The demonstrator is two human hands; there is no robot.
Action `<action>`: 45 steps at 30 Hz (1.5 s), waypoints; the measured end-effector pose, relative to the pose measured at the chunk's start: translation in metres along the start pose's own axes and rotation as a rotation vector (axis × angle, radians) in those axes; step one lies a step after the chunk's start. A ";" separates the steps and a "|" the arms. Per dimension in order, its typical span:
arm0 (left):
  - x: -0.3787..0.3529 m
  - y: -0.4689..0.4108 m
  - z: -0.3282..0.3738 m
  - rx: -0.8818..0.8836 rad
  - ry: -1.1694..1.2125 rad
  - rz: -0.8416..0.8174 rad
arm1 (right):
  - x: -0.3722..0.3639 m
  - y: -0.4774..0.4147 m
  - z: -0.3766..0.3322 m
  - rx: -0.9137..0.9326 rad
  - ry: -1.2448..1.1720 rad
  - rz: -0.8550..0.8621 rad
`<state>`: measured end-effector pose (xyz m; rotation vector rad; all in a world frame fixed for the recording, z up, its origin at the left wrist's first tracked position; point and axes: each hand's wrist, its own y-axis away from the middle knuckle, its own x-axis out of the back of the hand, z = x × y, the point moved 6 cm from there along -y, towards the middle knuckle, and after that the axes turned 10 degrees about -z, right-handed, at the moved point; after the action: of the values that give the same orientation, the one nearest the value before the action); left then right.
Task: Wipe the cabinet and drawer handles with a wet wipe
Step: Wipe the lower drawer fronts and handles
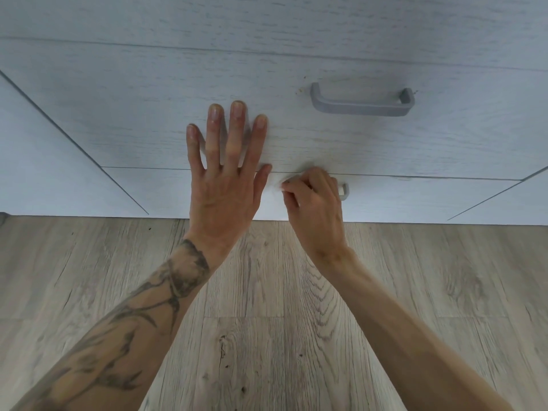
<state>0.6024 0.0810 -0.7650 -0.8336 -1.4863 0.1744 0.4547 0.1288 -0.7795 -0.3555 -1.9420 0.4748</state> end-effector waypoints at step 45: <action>-0.002 -0.001 0.001 -0.003 -0.023 -0.004 | 0.012 0.020 0.016 0.097 0.007 0.013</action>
<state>0.6007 0.0802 -0.7663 -0.8338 -1.5099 0.1789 0.4357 0.1496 -0.7854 -0.3074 -1.9031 0.5738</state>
